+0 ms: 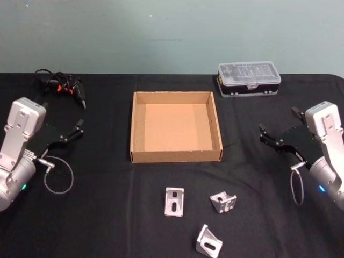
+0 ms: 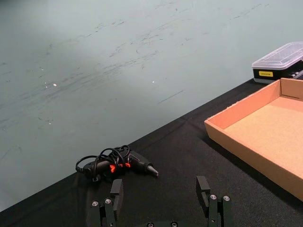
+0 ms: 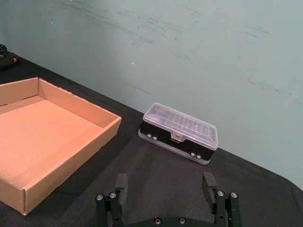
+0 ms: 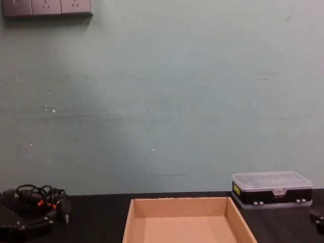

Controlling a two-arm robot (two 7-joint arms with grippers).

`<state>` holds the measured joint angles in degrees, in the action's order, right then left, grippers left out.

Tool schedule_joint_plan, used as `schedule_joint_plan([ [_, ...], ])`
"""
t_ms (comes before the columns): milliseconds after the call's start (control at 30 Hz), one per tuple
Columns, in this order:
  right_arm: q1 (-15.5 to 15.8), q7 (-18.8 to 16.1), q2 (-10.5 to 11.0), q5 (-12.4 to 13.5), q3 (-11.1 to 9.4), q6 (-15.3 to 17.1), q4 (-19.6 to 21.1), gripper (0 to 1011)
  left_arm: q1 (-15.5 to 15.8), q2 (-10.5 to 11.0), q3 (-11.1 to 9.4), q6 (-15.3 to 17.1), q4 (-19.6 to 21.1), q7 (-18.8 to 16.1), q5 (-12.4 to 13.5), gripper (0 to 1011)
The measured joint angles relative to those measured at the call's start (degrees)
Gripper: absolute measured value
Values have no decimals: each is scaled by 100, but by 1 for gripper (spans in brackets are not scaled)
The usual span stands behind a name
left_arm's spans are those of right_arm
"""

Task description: Use one hand to pick up the angle iron from the table and place it into the box.

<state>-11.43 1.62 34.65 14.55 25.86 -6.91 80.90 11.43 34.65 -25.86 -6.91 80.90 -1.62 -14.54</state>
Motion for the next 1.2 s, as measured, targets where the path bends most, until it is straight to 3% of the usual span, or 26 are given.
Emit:
schedule_joint_plan([
  [1200, 0, 0, 0, 0, 0, 0, 0, 1003, 0, 0, 0, 0, 0, 0, 0, 1011],
])
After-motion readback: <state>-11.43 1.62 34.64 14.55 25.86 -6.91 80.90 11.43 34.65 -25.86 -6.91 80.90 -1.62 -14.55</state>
